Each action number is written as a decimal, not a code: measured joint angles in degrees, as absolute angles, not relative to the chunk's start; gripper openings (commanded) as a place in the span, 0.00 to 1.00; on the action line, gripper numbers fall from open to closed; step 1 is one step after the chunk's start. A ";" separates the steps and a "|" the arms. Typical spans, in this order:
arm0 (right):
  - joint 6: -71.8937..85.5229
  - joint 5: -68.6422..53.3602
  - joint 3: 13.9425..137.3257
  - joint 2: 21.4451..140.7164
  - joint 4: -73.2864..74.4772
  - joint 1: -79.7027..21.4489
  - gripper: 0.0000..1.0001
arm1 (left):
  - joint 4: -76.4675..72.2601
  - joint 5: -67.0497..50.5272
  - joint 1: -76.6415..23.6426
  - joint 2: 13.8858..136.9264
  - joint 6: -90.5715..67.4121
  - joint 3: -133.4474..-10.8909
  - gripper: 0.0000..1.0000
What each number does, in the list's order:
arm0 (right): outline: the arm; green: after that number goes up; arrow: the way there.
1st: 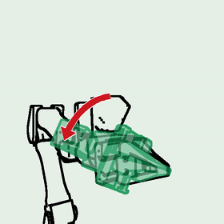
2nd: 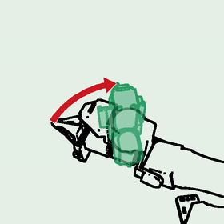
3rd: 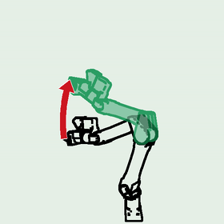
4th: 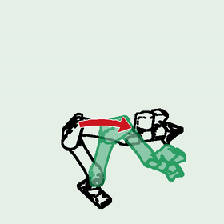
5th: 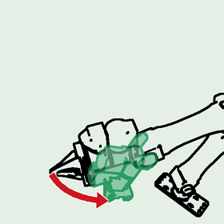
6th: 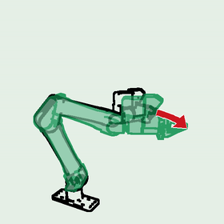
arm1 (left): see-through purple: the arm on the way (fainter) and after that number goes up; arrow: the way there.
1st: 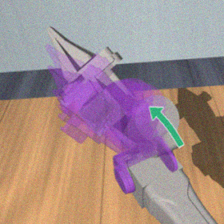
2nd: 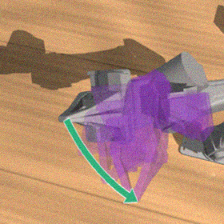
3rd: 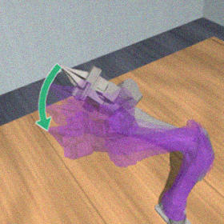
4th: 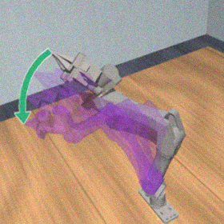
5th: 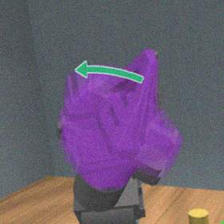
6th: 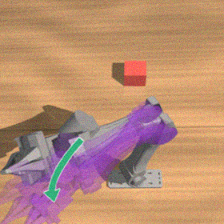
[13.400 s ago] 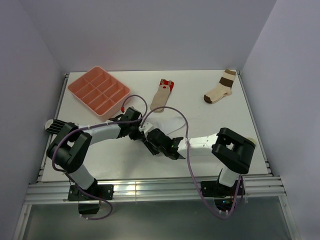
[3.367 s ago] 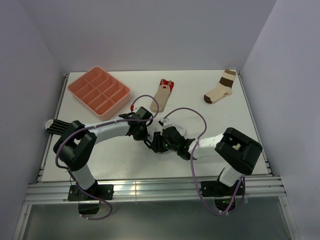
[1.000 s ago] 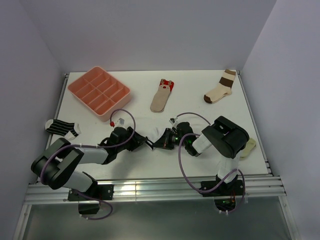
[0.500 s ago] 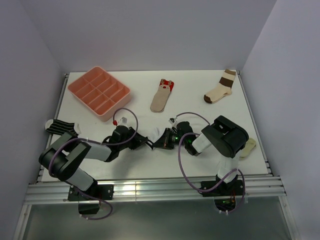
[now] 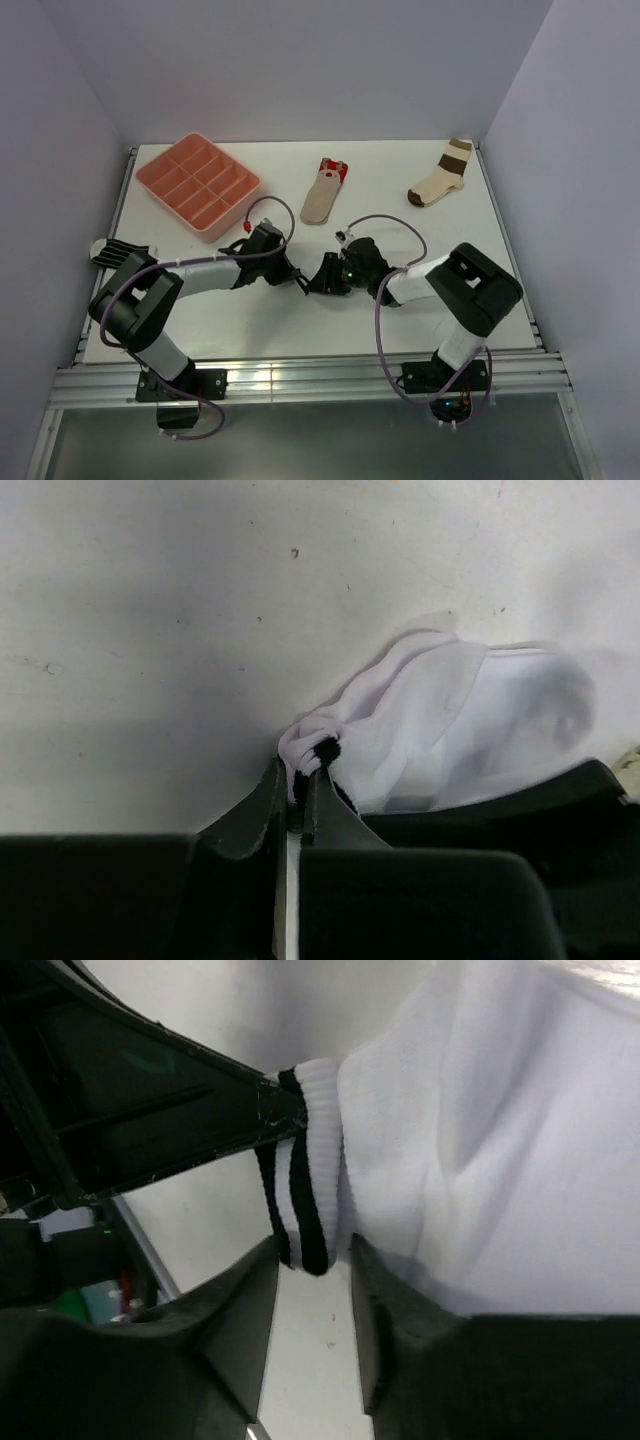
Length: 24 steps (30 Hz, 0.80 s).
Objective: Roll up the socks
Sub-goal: Roll the sock at the center of the board.
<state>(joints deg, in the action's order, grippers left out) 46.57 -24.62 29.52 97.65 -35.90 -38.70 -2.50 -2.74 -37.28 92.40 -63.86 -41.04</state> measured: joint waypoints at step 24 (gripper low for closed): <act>22.02 19.88 40.58 92.55 -14.09 -63.22 0.52 | 26.65 5.48 -41.87 101.27 -56.47 -62.54 0.00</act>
<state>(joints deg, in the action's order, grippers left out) 22.02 19.88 40.58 92.55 -14.09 -63.22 26.65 5.48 -41.87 101.27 -56.47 -62.54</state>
